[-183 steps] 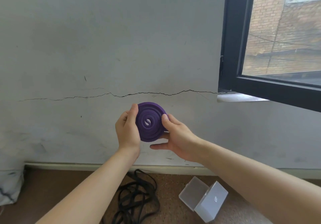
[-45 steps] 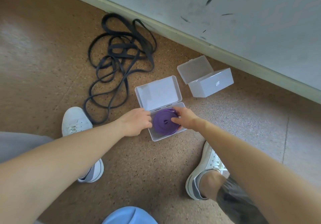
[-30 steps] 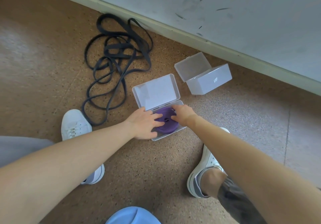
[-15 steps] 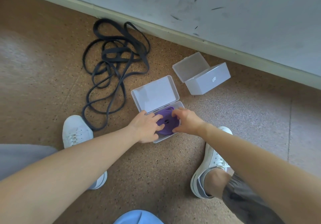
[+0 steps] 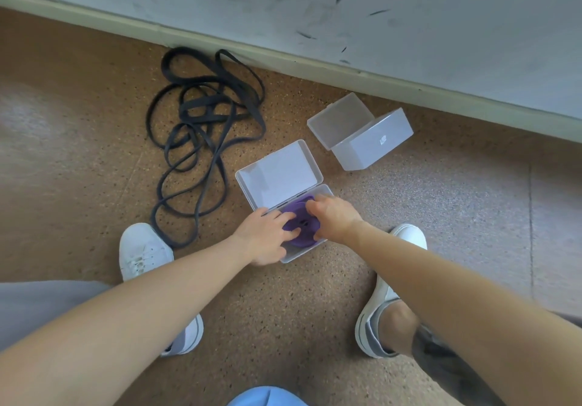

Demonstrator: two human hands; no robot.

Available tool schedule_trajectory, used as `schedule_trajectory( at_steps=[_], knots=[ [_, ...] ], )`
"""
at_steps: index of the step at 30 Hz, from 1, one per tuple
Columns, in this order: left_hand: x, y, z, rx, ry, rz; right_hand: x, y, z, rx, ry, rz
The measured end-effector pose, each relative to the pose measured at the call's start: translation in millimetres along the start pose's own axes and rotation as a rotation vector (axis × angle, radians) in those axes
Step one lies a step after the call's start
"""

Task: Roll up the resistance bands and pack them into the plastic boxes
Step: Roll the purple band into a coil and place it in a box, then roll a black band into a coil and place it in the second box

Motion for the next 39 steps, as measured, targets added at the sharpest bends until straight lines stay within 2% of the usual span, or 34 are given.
schedule_trajectory(
  at_steps=[3, 6, 8, 9, 11, 13, 17, 20, 22, 24, 25, 27, 28, 29, 32, 33, 36, 39],
  knots=[
    [-5.1, -14.8, -6.5, -0.016, -0.179, 0.157, -0.9, -14.9, 14.9, 0.038, 0.001, 0.172],
    [-2.5, -26.6, -20.5, -0.278, -0.435, 0.165, 1.5, -28.3, 42.8, 0.254, 0.276, 0.288],
    [3.9, -28.3, -32.0, -0.499, -0.570, 0.041, 6.9, -27.6, 54.5, 0.379, 0.482, 0.163],
    [9.1, -26.7, -36.0, -0.558, -0.716, -0.031, 8.3, -26.0, 55.2, 0.411, 0.556, 0.070],
    [16.2, -19.5, -35.7, -0.567, -1.156, -0.124, 6.6, -22.9, 51.0, 0.438, 0.692, -0.045],
    [15.8, -13.1, -32.8, -0.558, -1.448, -0.123, 0.6, -17.2, 46.2, 0.438, 0.802, -0.054],
    [1.1, -5.3, -52.5, -0.613, -1.678, 0.072, -13.3, 2.2, 53.2, 0.439, 1.117, 0.143],
    [-14.6, -0.3, -73.3, -0.472, -1.888, 0.203, -24.7, 13.5, 54.2, 0.303, 1.427, 0.279],
    [-24.7, 0.9, -81.6, -0.303, -1.900, 0.222, -33.0, 14.8, 49.0, 0.199, 1.508, 0.379],
    [-24.5, 0.7, -92.6, -0.276, -1.745, 0.281, -35.3, 12.9, 43.5, 0.217, 1.417, 0.429],
    [-20.3, -1.0, -100.4, -0.342, -1.607, 0.348, -35.2, 11.8, 40.4, 0.243, 1.339, 0.423],
    [-10.1, -13.0, -115.0, -0.580, -1.233, 0.469, -32.6, 12.4, 30.6, 0.235, 1.211, 0.387],
    [-3.5, -20.2, -120.6, -0.692, -1.067, 0.470, -31.0, 13.1, 24.5, 0.214, 1.164, 0.362],
    [6.4, -24.0, -125.9, -0.771, -0.964, 0.397, -29.3, 14.4, 18.2, 0.192, 1.123, 0.328],
    [37.7, -30.3, -129.8, -0.826, -0.934, -0.003, -28.2, 18.2, -0.5, 0.105, 0.953, 0.206],
    [42.4, -31.6, -129.5, -0.823, -0.936, -0.054, -29.8, 18.7, -6.4, 0.078, 0.893, 0.168],
    [37.3, -39.0, -135.0, -0.834, -0.954, 0.074, -39.4, 18.4, -23.2, 0.022, 0.728, 0.074],
    [24.8, -49.5, -139.9, -0.780, -1.128, 0.203, -53.3, 16.2, -38.0, -0.024, 0.519, 0.025]
  ],
)
Point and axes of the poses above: each hand's wrist, its own y-axis towards the middle knuckle, its own x-axis out of the palm, z = x × y, the point moved 4 cm from there along y, towards the middle knuckle, and after that the axes turned 14 degrees about -z, right-handed, at the moved point
